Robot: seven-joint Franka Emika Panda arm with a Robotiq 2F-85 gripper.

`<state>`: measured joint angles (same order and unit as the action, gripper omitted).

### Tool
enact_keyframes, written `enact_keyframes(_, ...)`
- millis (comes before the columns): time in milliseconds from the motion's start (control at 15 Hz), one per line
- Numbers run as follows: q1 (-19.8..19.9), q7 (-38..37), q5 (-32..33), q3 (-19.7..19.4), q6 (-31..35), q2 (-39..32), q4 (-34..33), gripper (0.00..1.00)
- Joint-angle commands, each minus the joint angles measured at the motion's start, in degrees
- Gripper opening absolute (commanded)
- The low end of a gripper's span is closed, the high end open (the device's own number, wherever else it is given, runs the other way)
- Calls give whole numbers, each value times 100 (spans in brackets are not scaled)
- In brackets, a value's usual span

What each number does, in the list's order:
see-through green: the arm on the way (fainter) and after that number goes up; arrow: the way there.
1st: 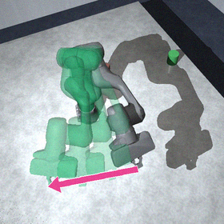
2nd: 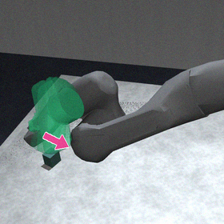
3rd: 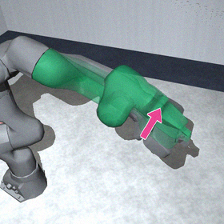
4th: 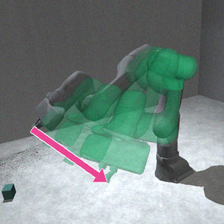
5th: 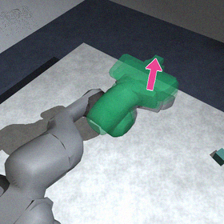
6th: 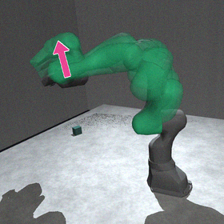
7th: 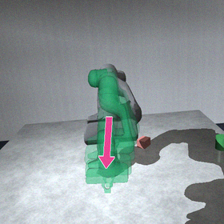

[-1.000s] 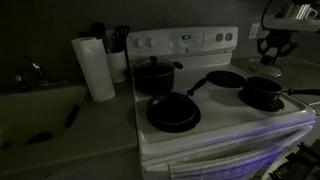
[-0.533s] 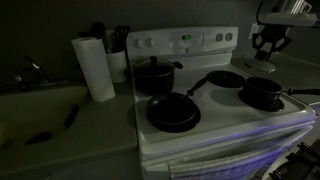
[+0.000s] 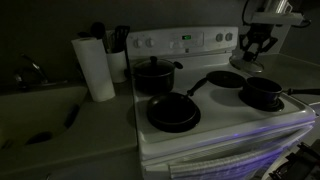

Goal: Remove the smaller pots lid and put it on the stove

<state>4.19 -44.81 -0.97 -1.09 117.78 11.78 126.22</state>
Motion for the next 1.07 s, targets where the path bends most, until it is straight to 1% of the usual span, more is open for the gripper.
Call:
enact_keyframes(0, -175, 365, -252, 136, -358, -210, -389, 16)
enact_keyframes(200, -300, 458, -379, 211, -397, -258, -434, 16)
enact_keyframes(733, -547, -89, -384, 552, -191, -359, -282, 16)
enact_keyframes(1000, -610, -326, -466, 583, -37, -409, -39, 16)
